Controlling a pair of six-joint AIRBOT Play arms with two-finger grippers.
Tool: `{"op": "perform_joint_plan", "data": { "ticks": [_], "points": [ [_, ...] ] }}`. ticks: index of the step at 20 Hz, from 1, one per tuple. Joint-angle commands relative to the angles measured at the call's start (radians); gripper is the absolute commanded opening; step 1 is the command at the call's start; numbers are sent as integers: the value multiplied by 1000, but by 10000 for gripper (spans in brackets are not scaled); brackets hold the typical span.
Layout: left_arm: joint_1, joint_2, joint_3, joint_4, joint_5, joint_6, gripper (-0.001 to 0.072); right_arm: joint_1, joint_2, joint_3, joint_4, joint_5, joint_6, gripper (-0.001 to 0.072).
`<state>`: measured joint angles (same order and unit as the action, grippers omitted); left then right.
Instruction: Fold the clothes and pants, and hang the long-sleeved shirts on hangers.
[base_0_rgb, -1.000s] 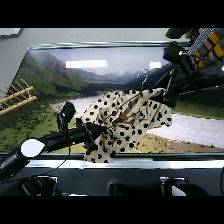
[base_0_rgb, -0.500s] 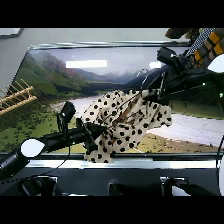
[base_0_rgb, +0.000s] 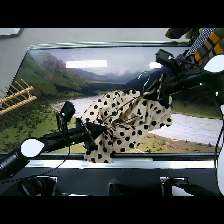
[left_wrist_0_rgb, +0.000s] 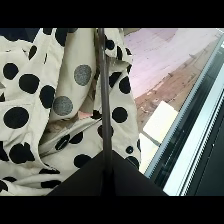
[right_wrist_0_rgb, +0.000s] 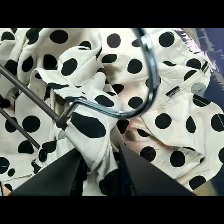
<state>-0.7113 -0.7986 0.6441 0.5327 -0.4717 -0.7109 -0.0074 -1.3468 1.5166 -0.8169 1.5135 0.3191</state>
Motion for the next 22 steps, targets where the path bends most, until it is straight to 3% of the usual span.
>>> {"op": "perform_joint_plan", "data": {
  "ticks": [1, 4, 7, 9, 10, 12, 14, 18, 22],
  "points": [
    [0, 1, 1, 1, -3, -8, 18, 0, 11, 0, 10, 20, 6, 32],
    [0, 1, 1, 1, -2, -8, 51, 0, 43, 0, 4, 18, 5, 29],
    [2, 1, 1, 1, 3, -65, 361, 0, 92, 0, -47, 18, 6, 27],
    [16, 1, 0, 2, 3, -127, 480, 0, 131, 0, -101, 19, 25, 26],
    [24, 1, 0, 2, 2, -153, 494, -1, 151, 0, -126, 22, 40, 26],
    [51, 3, 0, 2, 3, -235, 594, 0, 184, 0, -153, 26, 46, 25],
    [97, 9, 0, 2, 1, -354, 602, 0, 212, 0, -154, 25, 49, 25],
    [240, -5, 0, 28, -48, -696, 603, 0, 245, 0, -157, 25, 74, 26],
    [222, -77, 0, 93, -83, -740, 603, 0, 246, 0, -158, 16, 106, 26]
  ]
}}
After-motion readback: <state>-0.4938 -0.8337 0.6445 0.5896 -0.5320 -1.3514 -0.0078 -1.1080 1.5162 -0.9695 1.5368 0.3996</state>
